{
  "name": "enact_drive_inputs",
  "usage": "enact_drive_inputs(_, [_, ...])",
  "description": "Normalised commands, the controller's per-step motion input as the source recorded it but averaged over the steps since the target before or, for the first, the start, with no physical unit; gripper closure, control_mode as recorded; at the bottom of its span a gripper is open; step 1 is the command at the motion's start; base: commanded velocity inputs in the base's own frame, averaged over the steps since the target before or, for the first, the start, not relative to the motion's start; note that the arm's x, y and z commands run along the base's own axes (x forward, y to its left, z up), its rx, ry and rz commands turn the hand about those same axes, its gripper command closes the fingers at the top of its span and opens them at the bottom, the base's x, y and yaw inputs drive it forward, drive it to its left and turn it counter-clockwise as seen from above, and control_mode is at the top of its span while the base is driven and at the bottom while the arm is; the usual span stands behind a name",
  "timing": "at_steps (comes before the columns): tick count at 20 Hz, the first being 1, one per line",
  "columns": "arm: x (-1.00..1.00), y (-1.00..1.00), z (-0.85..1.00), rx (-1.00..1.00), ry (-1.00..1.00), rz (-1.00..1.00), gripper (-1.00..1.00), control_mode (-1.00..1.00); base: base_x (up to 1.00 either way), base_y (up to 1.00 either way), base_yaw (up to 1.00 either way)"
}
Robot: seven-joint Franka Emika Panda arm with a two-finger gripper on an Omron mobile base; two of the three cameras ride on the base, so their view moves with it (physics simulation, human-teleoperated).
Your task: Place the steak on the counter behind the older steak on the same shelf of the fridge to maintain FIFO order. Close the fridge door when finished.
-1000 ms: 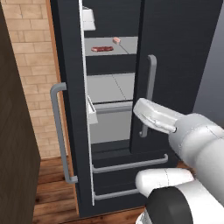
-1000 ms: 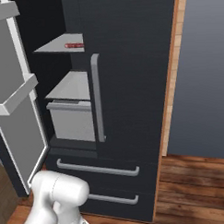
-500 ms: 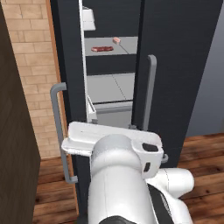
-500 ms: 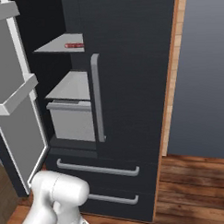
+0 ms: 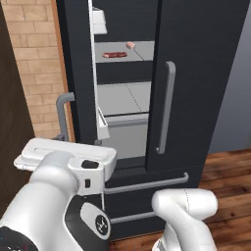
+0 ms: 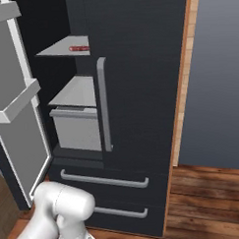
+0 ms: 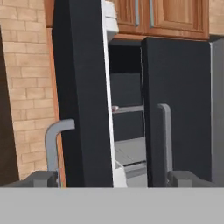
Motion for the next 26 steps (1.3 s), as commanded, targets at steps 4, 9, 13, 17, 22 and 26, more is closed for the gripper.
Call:
enact_drive_inputs(4, [0.63, 0.58, -0.34, -0.03, -0.04, -0.11, -1.0, -1.0, 0.0, 0.0, 0.0])
enact_drive_inputs(9, [0.65, 0.46, -0.3, -0.02, -0.06, -0.12, -1.0, -1.0, 0.0, 0.0, 0.0])
enact_drive_inputs(13, [0.66, 0.26, -0.28, 0.0, -0.06, -0.12, -1.0, -1.0, 0.0, 0.0, 0.0])
enact_drive_inputs(17, [0.68, 0.16, -0.27, 0.0, -0.02, -0.11, -1.0, -1.0, 0.0, 0.0, 0.0])
enact_drive_inputs(22, [0.73, 0.05, -0.32, 0.0, 0.0, -0.07, -1.0, -1.0, 0.0, 0.0, 0.0])
enact_drive_inputs(26, [0.77, 0.03, -0.39, 0.0, 0.0, -0.01, -1.0, -1.0, 0.0, 0.0, 0.0])
